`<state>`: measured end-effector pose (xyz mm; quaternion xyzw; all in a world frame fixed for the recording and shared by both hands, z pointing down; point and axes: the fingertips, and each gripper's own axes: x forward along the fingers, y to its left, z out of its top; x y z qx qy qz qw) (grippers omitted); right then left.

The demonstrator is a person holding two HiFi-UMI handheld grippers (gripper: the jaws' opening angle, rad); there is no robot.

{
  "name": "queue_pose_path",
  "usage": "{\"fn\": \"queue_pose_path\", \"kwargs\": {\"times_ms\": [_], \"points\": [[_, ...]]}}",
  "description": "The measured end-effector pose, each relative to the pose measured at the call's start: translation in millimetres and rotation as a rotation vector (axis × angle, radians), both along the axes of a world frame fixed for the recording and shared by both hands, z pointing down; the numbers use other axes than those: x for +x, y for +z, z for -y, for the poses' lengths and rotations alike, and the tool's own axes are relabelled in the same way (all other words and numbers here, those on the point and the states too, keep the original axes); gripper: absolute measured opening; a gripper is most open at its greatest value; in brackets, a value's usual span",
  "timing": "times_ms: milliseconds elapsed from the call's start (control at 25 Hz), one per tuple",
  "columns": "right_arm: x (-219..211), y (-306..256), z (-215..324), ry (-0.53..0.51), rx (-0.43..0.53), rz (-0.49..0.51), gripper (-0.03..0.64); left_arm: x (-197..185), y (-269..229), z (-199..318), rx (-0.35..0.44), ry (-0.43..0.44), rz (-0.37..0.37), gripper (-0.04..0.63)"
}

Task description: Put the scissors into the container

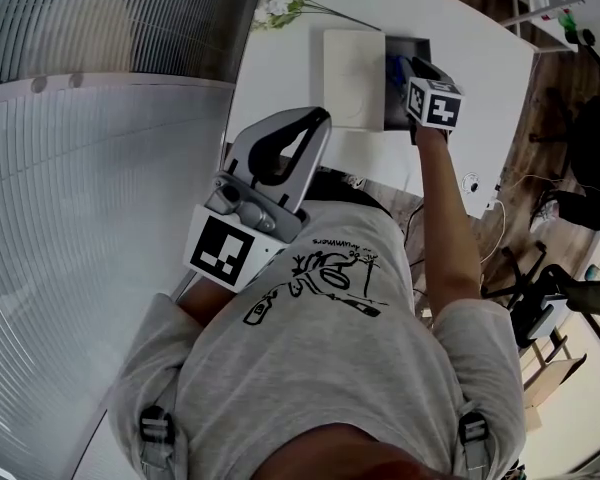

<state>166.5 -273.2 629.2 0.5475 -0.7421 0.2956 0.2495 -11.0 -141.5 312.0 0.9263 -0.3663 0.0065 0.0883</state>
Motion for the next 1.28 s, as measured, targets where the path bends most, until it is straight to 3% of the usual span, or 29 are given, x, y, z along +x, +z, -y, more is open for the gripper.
{"fn": "queue_pose_path", "kwargs": {"times_ms": [1280], "points": [[-15.1, -242.3, -78.2, -0.118, 0.471, -0.007, 0.031, 25.2, -34.5, 1.8, 0.116, 0.057, -0.026, 0.020]]}}
